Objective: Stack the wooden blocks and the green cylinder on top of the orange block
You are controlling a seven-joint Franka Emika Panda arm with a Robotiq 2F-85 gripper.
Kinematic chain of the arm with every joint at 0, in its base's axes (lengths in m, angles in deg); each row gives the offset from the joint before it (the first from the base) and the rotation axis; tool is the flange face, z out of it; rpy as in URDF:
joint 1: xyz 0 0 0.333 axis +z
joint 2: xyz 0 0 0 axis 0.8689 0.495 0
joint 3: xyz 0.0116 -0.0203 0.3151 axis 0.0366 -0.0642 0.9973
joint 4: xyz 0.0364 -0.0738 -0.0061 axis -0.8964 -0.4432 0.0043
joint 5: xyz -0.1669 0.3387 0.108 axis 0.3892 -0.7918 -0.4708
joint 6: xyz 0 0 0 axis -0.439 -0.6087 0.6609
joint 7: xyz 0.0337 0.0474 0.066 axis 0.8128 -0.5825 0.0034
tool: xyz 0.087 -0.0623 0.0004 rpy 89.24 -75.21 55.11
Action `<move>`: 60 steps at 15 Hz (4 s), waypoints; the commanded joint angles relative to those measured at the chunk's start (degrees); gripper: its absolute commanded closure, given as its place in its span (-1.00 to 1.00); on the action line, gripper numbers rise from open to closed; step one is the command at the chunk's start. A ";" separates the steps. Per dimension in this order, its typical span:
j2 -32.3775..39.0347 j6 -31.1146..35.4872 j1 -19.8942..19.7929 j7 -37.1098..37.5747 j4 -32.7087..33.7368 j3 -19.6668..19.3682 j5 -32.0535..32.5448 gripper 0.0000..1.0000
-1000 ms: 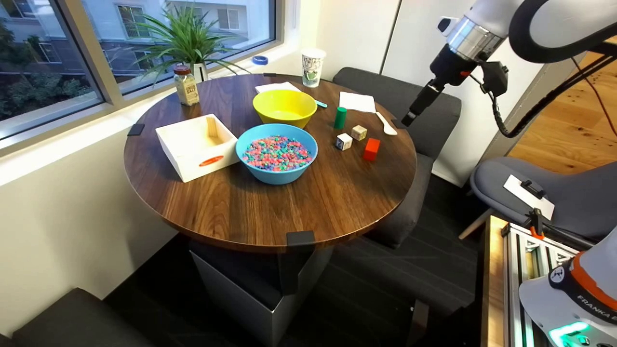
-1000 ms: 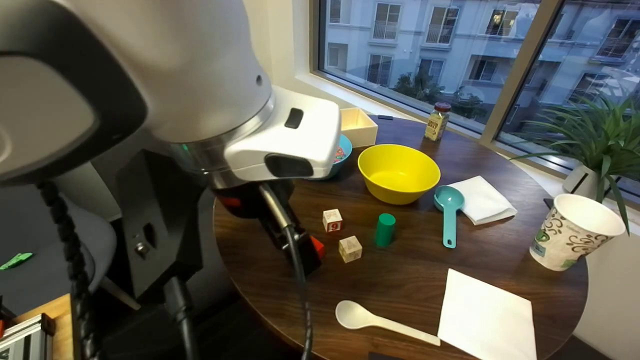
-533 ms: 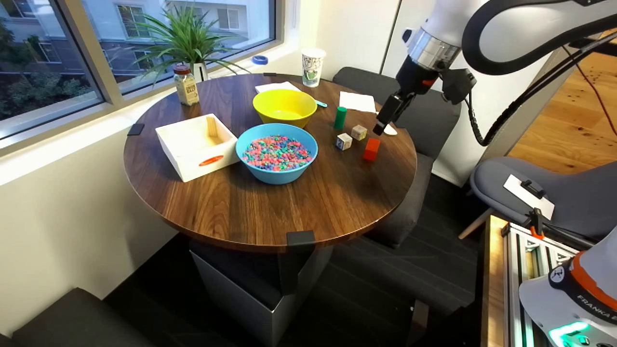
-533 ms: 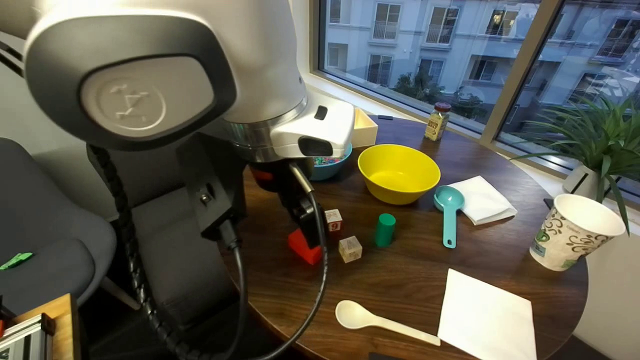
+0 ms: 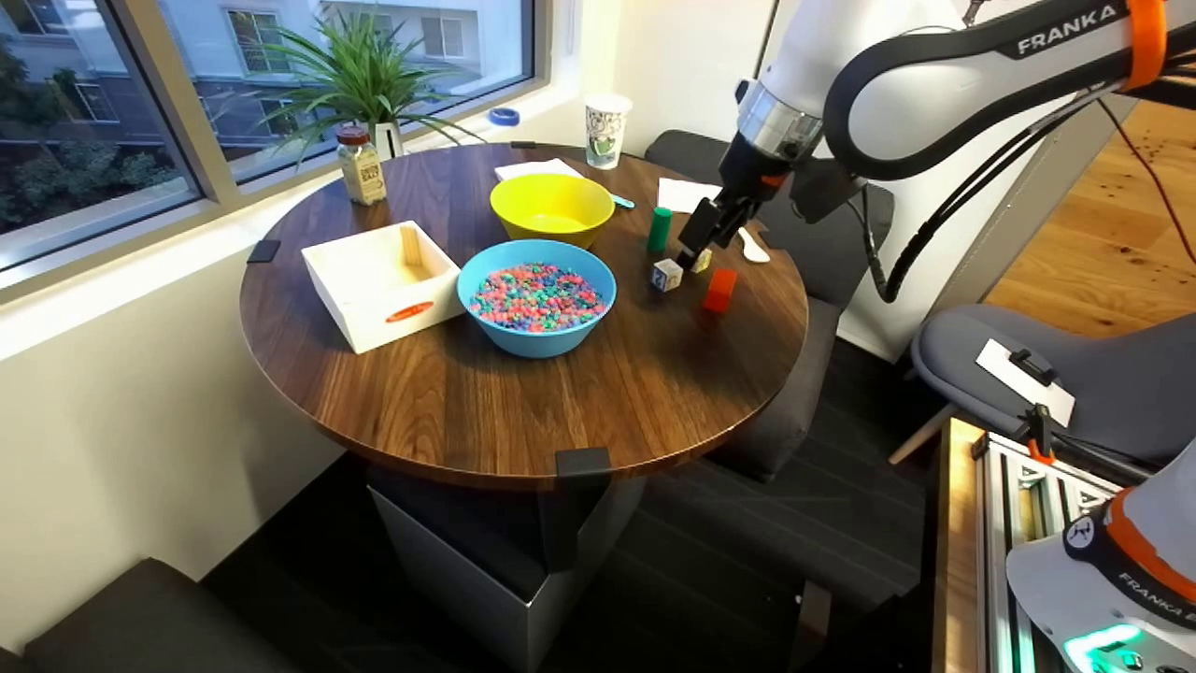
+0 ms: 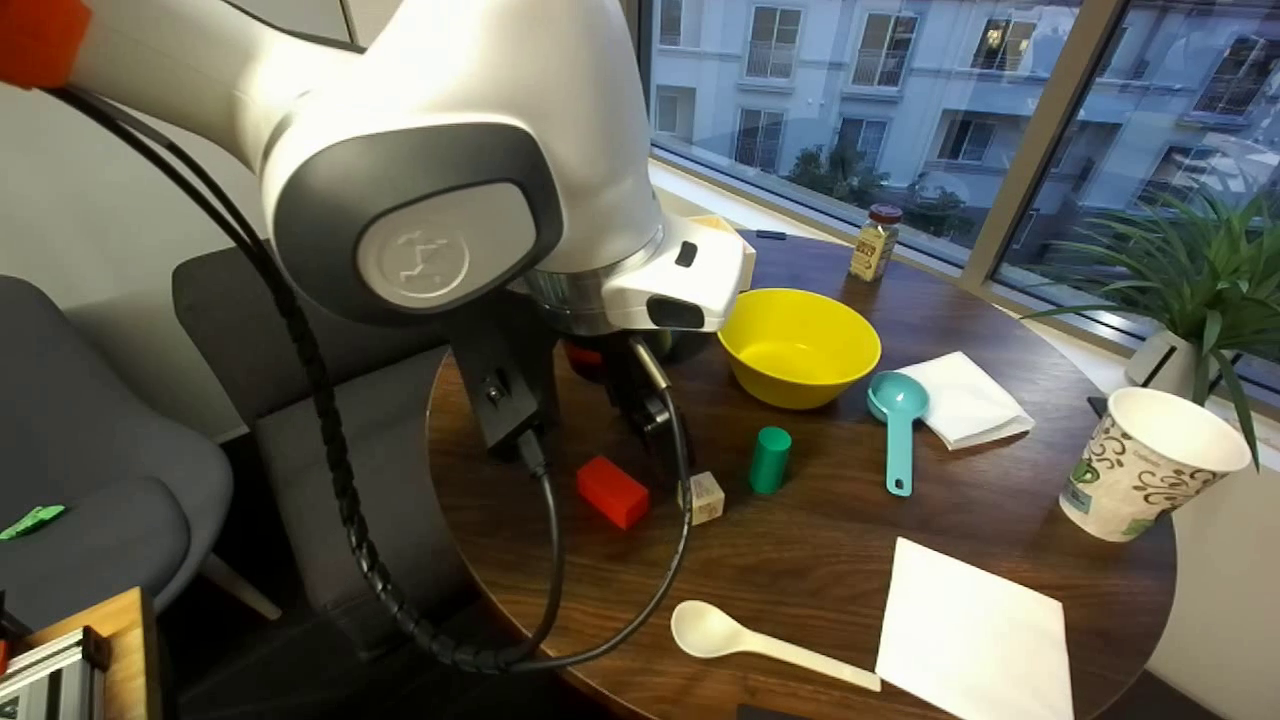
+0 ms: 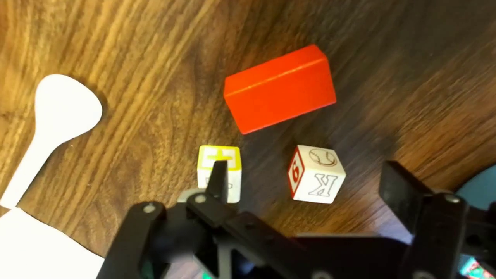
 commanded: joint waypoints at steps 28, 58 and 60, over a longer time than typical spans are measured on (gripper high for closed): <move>-2.65 0.94 0.56 -10.54 -1.82 0.43 -3.11 0.80; -9.74 -0.64 3.24 -33.63 -9.01 -6.83 -11.27 0.80; -9.23 -0.28 3.30 -33.98 -8.78 -6.85 -11.82 0.80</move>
